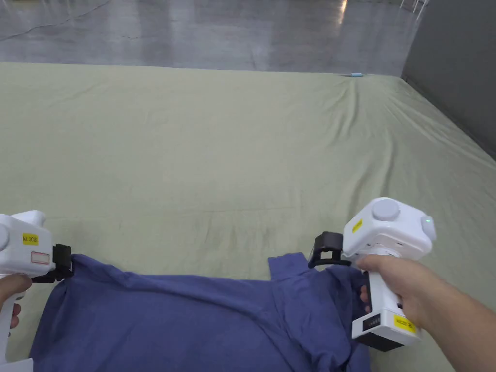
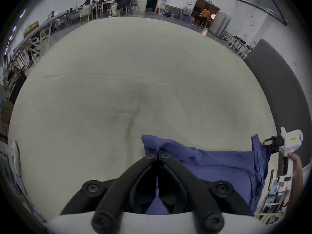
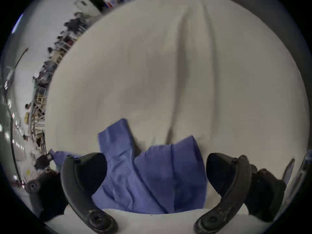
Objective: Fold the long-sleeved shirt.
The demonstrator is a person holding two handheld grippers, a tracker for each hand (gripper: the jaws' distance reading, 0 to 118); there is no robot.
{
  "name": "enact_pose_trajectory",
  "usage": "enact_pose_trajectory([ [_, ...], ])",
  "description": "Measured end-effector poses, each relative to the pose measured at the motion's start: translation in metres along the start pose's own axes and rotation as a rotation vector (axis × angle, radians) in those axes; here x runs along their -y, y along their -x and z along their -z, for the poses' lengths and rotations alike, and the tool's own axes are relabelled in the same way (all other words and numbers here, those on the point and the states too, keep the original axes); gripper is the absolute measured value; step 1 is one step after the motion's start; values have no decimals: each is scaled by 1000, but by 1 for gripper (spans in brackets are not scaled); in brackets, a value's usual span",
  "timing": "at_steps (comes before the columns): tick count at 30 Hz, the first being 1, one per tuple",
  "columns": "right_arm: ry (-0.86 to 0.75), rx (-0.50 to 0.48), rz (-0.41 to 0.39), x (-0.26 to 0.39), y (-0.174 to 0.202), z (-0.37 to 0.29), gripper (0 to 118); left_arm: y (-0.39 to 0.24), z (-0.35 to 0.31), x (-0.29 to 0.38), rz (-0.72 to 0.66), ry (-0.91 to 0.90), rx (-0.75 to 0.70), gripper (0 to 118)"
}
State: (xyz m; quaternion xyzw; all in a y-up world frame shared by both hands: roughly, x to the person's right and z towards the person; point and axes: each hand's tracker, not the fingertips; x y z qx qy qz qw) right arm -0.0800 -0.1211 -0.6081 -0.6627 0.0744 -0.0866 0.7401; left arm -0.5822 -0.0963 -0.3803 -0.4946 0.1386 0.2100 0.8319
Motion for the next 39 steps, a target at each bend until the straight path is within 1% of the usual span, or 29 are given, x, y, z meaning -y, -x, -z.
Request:
enact_pose_trajectory([
  [1,22,25,-30,2,7,7,75,2,-1,0,-4,3,1,0],
  [2,31,57,-53,5,13,12,67,4,-1,1,-5,6,2,0],
  [3,19,132,-110,9,20,13,67,5,-2,2,-3,9,1,0],
  [4,-20,114,-172,11,23,11,60,7,-3,2,4,10,-1,0],
  [5,-33,112,-203,13,24,8,45,9,-4,3,9,11,-2,0],
  [6,-45,86,-226,15,23,3,14,11,-5,3,14,12,-3,0],
  [7,-66,35,-236,18,23,-5,13,10,-8,6,16,10,-2,0],
  [8,-83,-4,-225,22,23,-14,13,12,-12,6,14,2,4,0],
  [9,-104,-15,-251,28,23,-22,13,14,-17,6,9,-8,16,0],
  [10,-118,-35,-343,33,25,-32,13,14,-24,8,6,-24,45,0],
  [11,-158,-22,-435,45,27,-44,13,15,-31,11,9,-34,68,0],
  [12,-215,9,-507,58,29,-57,13,16,-39,14,12,-46,85,0],
  [14,-287,2,-656,95,29,-80,13,19,-58,23,33,-66,113,0],
  [17,-332,-38,-737,149,13,-106,13,24,-86,48,79,-87,121,0],
  [20,-354,-57,-815,204,-12,-113,13,35,-109,84,123,-97,89,0],
  [23,-308,-43,-850,255,-34,-107,13,53,-120,127,137,-50,50,0],
  [25,-271,-34,-838,282,-47,-101,13,67,-123,153,122,0,24,0],
  [28,-188,-64,-762,311,-65,-87,13,83,-122,195,52,72,41,0],
  [31,-167,-49,-744,327,-72,-75,13,91,-115,229,16,111,40,0],
  [34,-183,-34,-738,328,-73,-67,13,98,-102,251,-15,134,31,0],
  [35,-171,-36,-721,325,-74,-64,13,100,-98,257,-18,141,24,0],
  [37,-149,-55,-631,321,-77,-57,13,104,-94,262,-72,116,50,0],
  [38,-155,-59,-612,320,-77,-54,14,106,-93,262,-85,102,46,0],
  [39,-158,-64,-610,319,-78,-51,15,105,-93,262,-94,111,48,0],
])
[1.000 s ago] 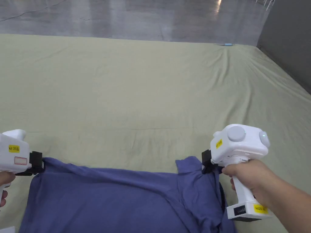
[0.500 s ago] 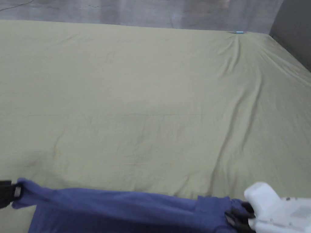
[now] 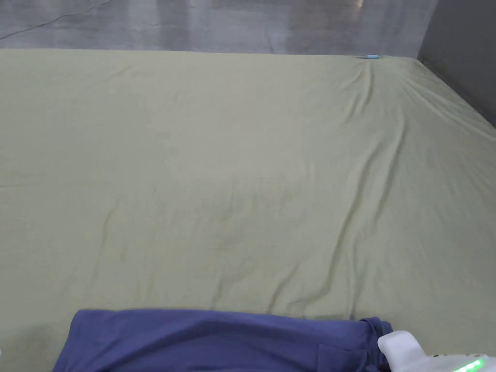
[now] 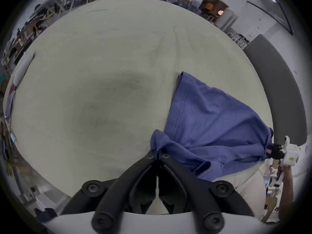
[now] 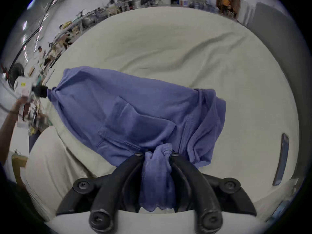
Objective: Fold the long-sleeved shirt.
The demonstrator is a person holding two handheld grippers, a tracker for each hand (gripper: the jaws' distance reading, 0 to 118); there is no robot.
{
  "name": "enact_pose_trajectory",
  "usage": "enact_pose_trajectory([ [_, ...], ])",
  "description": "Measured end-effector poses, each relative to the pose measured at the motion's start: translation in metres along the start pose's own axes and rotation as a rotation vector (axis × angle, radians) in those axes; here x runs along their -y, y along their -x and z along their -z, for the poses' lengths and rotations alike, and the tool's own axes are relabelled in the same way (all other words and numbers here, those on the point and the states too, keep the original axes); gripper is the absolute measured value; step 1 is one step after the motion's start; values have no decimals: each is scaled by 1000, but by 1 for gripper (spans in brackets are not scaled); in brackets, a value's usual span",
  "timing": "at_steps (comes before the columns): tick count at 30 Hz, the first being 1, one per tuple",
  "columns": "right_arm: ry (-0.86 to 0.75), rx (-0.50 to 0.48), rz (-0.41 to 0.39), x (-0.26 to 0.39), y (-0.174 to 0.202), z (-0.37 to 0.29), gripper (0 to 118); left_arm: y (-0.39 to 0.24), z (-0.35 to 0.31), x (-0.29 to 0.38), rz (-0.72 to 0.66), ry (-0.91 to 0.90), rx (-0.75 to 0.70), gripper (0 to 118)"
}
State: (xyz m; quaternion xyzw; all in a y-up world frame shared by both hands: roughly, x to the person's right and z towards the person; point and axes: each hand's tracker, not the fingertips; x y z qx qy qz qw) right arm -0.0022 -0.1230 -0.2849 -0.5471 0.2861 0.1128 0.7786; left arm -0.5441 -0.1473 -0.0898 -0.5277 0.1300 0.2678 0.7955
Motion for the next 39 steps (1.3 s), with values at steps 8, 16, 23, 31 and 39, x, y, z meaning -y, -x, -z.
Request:
enact_pose_trajectory([
  [8,-123,-5,184,-11,-6,-70,108,-29,-60,-6,30,-154,-3,114],
  [16,-208,-91,272,11,6,-87,0,-66,-60,36,136,-53,39,0],
  [23,-160,-283,266,19,28,-65,0,-32,-53,12,90,-57,327,0],
  [31,-147,-396,211,14,31,-54,0,37,-1,-52,-61,23,425,118],
  [39,-132,-548,237,20,27,-43,0,46,54,-47,-350,197,808,118],
])
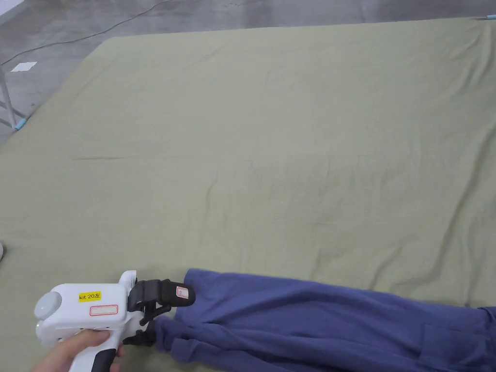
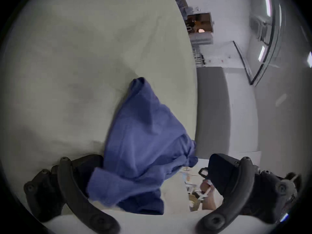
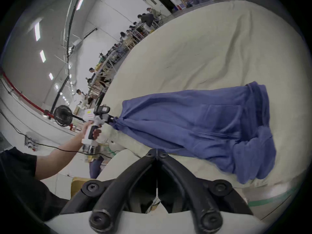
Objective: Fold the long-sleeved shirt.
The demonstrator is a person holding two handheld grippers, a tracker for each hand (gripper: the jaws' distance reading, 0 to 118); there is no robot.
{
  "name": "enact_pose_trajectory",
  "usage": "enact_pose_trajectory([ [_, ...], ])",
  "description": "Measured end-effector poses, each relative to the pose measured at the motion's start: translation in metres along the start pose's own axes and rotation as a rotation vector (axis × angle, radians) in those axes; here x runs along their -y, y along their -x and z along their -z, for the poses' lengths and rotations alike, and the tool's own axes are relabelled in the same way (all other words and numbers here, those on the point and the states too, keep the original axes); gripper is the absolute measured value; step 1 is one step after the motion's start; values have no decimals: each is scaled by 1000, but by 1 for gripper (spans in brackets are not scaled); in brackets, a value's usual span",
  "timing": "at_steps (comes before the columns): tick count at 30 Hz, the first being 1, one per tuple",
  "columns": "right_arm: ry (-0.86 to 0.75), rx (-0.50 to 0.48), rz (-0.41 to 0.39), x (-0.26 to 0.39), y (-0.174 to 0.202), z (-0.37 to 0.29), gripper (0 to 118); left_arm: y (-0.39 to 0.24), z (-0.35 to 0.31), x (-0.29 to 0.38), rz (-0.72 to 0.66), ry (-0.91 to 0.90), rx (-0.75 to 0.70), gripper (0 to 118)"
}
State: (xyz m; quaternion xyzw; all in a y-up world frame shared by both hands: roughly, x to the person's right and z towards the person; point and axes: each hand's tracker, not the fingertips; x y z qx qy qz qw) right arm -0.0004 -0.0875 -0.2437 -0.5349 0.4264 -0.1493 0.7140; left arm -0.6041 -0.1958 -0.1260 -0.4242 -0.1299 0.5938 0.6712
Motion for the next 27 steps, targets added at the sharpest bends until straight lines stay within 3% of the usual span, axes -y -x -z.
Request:
enact_pose_trajectory([
  [7,7,-8,17,-9,4,16,0,-3,47,-18,133,92,2,116],
  [8,6,-11,19,-11,7,16,0,-2,47,-20,142,102,28,102],
  [10,5,-17,17,-12,10,19,0,-9,57,-1,137,117,96,1],
  [12,11,-16,6,-14,15,20,0,1,68,6,125,118,80,1],
  [13,16,-11,-3,-14,16,21,0,0,79,13,96,110,-81,1],
  [14,20,-4,-11,-13,18,21,0,10,88,19,79,176,-117,1],
  [15,25,3,-18,-13,19,21,0,13,82,20,30,106,73,1],
  [16,28,10,-25,-13,21,21,0,12,75,21,33,77,112,1],
  [18,29,17,-33,-12,24,18,0,14,56,19,41,-5,81,1],
  [23,25,26,-34,-10,25,13,0,11,-3,31,-68,-180,235,1],
  [27,14,39,-21,-11,25,14,0,-14,-45,40,-41,-205,240,1],
])
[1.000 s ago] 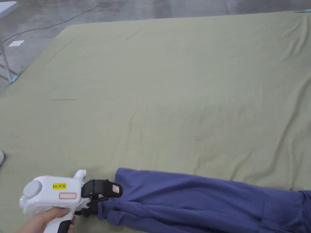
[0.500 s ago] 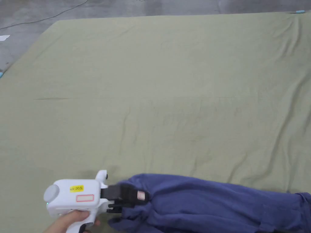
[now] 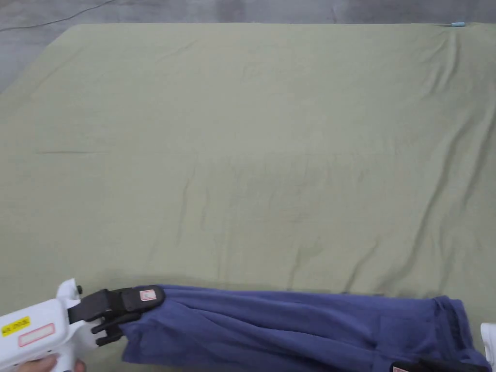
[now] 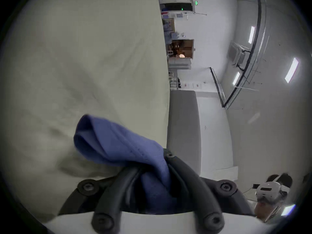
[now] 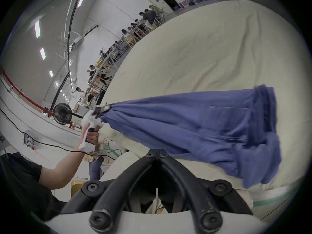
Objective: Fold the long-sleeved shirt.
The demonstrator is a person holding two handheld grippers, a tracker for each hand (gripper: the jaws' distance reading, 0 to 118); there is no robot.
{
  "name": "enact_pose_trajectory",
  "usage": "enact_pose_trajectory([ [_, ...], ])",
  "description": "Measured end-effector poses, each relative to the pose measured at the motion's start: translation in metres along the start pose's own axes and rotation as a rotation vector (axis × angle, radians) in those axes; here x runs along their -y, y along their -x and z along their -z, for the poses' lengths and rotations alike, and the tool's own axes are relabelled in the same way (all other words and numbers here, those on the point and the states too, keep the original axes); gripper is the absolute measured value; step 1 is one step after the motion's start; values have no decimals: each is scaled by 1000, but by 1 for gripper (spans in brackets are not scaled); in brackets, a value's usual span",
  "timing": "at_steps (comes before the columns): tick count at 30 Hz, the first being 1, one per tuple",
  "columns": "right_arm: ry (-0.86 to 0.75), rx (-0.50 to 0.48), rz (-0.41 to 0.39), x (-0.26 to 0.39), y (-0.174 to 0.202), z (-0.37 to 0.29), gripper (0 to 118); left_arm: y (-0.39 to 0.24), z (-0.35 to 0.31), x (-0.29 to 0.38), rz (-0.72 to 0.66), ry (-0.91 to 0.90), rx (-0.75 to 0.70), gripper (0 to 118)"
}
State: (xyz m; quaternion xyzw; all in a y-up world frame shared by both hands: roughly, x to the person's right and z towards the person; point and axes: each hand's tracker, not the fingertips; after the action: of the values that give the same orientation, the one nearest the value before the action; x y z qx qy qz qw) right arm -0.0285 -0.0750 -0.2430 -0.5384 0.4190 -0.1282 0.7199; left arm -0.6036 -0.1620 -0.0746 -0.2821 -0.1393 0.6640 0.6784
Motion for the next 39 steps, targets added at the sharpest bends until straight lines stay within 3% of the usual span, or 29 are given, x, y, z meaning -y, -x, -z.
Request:
enact_pose_trajectory([
  [6,-22,-8,20,-6,5,1,0,-34,-57,-13,24,-97,-41,1],
  [13,-22,0,-9,-7,12,0,0,-64,-109,-23,105,-234,-310,1],
  [16,-3,46,0,-5,11,3,0,-95,-71,7,185,-217,-510,1],
  [23,30,119,-12,-1,12,2,0,-179,95,87,812,122,-782,1],
  [26,24,136,-30,3,11,-6,0,-167,177,115,953,288,-873,1],
  [29,13,152,-34,10,6,-17,0,-144,244,144,931,453,-834,1],
  [33,-4,177,-15,20,-7,-31,0,-111,295,169,823,533,-804,2],
  [34,-6,179,-4,22,-11,-34,0,-103,307,176,789,517,-835,9],
  [36,-8,179,17,25,-20,-39,0,-84,312,171,702,466,-825,45],
  [37,-8,179,24,27,-23,-40,0,-79,308,166,656,440,-790,69],
  [39,-11,182,32,28,-27,-42,0,-85,304,167,534,430,-627,92],
])
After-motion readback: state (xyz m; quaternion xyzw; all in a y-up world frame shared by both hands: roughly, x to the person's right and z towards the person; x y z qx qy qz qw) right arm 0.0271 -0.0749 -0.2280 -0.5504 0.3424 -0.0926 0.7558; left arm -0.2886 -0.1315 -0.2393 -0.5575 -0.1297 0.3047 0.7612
